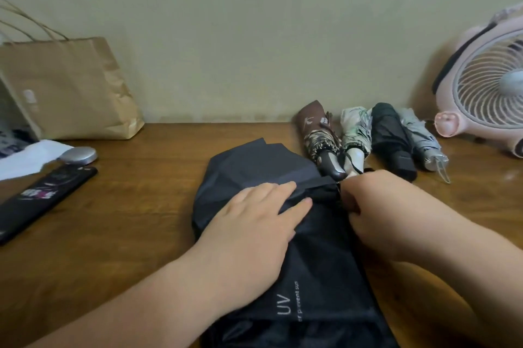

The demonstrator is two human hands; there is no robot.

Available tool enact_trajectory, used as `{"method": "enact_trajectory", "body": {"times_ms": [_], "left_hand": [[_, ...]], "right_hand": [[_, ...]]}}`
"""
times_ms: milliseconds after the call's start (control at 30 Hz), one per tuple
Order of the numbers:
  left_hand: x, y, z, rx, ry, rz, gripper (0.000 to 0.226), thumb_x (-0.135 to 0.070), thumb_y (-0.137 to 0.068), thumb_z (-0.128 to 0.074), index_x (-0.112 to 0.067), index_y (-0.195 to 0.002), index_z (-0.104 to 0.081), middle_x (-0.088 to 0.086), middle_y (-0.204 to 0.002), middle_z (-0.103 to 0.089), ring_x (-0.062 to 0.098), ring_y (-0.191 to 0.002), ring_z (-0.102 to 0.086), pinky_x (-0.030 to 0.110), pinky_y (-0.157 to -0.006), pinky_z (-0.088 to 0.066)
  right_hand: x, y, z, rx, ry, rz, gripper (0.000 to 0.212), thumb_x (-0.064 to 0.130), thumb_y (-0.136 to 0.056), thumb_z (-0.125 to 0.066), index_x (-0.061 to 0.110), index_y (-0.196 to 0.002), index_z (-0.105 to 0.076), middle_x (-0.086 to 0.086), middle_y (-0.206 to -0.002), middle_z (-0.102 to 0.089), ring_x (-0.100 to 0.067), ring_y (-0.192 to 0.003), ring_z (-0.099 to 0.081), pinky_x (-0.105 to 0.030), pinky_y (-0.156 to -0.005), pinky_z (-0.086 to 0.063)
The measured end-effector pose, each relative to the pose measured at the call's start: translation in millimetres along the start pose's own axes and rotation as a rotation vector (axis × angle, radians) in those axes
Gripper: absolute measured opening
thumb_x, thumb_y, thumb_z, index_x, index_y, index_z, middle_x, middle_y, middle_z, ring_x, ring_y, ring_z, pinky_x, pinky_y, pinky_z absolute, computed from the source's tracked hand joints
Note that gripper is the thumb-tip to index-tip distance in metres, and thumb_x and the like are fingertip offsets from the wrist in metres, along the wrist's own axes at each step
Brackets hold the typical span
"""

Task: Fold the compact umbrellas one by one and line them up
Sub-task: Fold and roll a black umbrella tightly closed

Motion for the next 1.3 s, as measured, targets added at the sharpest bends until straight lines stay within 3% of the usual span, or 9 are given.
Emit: {"method": "enact_trajectory", "body": {"times_ms": [133, 400, 500, 600, 700, 833, 967, 1167, 1300], "left_hand": [[0.6, 1.4, 2.6, 0.092, 0.02, 0.004, 0.054, -0.037, -0.096, -0.049, -0.029, -0.149, -0.049, 0.003, -0.153, -0.049, 0.027, -0.137, -0.051, 0.039, -0.113, -0.038], [-3.7, 6.3, 5.6, 0.191, -0.05, 0.025, 0.059, -0.048, -0.097, -0.034, -0.025, -0.149, -0.051, 0.008, -0.154, -0.051, 0.027, -0.137, -0.054, 0.039, -0.113, -0.036], [-8.9, 4.2, 13.0, 0.29, 0.058, 0.06, 0.067, -0.058, -0.101, -0.014, -0.034, -0.163, -0.01, 0.003, -0.173, 0.0, 0.024, -0.159, -0.003, 0.038, -0.123, 0.003], [-11.0, 3.8, 16.6, 0.376, 0.155, 0.105, 0.075, -0.07, -0.099, -0.015, -0.039, -0.159, 0.018, -0.008, -0.164, 0.036, 0.013, -0.15, 0.034, 0.03, -0.116, 0.026], [-11.0, 4.8, 12.7, 0.39, 0.201, 0.086, 0.085, -0.079, -0.095, -0.02, -0.04, -0.158, 0.02, -0.009, -0.163, 0.038, 0.011, -0.148, 0.037, 0.033, -0.117, 0.027], [-11.5, 4.9, 11.3, 0.439, 0.22, 0.059, 0.095, -0.086, -0.09, -0.025, -0.039, -0.158, 0.021, -0.008, -0.163, 0.038, 0.013, -0.149, 0.037, 0.036, -0.119, 0.026], [-9.9, 2.0, 9.5, 0.422, 0.25, 0.053, 0.099, -0.085, -0.09, -0.031, -0.035, -0.161, 0.016, -0.004, -0.166, 0.033, 0.015, -0.151, 0.033, 0.038, -0.121, 0.025], [-9.4, 0.3, 7.0, 0.394, 0.263, 0.052, 0.101, -0.08, -0.091, -0.042, -0.03, -0.163, 0.009, 0.002, -0.168, 0.026, 0.021, -0.154, 0.025, 0.04, -0.121, 0.024], [-8.7, 1.2, 7.1, 0.396, 0.282, 0.05, 0.1, -0.078, -0.092, -0.042, -0.029, -0.163, 0.009, 0.002, -0.169, 0.025, 0.021, -0.154, 0.025, 0.041, -0.122, 0.022]], "right_hand": [[-7.6, -5.7, -1.5, -0.071, 0.014, 0.062, 0.006, 0.024, -0.086, -0.058, 0.021, -0.08, -0.057, 0.0, -0.084, -0.059, -0.024, -0.078, -0.06, -0.039, -0.07, -0.054], [-10.3, -9.7, -5.1, -0.162, 0.03, 0.077, 0.011, 0.032, -0.079, -0.061, 0.021, -0.077, -0.059, 0.001, -0.075, -0.061, -0.025, -0.073, -0.06, -0.033, -0.061, -0.051], [-19.7, -3.0, 3.0, -0.221, -0.263, 0.069, 0.013, 0.022, -0.079, -0.07, 0.027, -0.067, -0.065, 0.006, -0.066, -0.067, -0.009, -0.064, -0.062, -0.03, -0.062, -0.053], [-17.1, -11.5, 21.9, -0.353, -0.611, 0.05, 0.015, 0.011, -0.081, -0.074, 0.024, -0.074, -0.072, 0.011, -0.068, -0.072, -0.007, -0.064, -0.065, -0.02, -0.06, -0.052], [-0.8, -46.8, 25.7, -0.25, -0.753, 0.014, 0.011, 0.013, -0.083, -0.075, 0.021, -0.09, -0.072, 0.002, -0.08, -0.075, -0.02, -0.074, -0.072, -0.041, -0.078, -0.061], [25.9, -102.1, 26.4, -0.117, -0.584, -0.024, 0.021, 0.023, -0.086, -0.073, 0.017, -0.105, -0.067, 0.001, -0.094, -0.071, -0.018, -0.08, -0.065, -0.025, -0.065, -0.049], [42.0, -139.3, 12.4, 0.135, -0.702, -0.175, 0.026, 0.031, -0.089, -0.07, 0.006, -0.094, -0.068, -0.009, -0.075, -0.063, -0.024, -0.065, -0.054, -0.029, -0.059, -0.042], [43.5, -159.5, 15.9, 0.101, -0.859, -0.293, 0.021, 0.021, -0.089, -0.071, 0.005, -0.097, -0.061, -0.013, -0.087, -0.057, -0.023, -0.064, -0.056, -0.024, -0.048, -0.043], [42.4, -160.8, 30.4, -0.026, -1.155, -0.287, 0.045, 0.011, -0.08, -0.072, 0.002, -0.122, -0.061, -0.02, -0.111, -0.063, -0.028, -0.074, -0.064, -0.031, -0.054, -0.055]]}}
Point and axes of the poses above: each hand's wrist, its own y-axis away from the middle knuckle, its own z-axis out of the back of the hand, x = y × z, the point moved 4 cm from there along -y, towards the middle knuckle
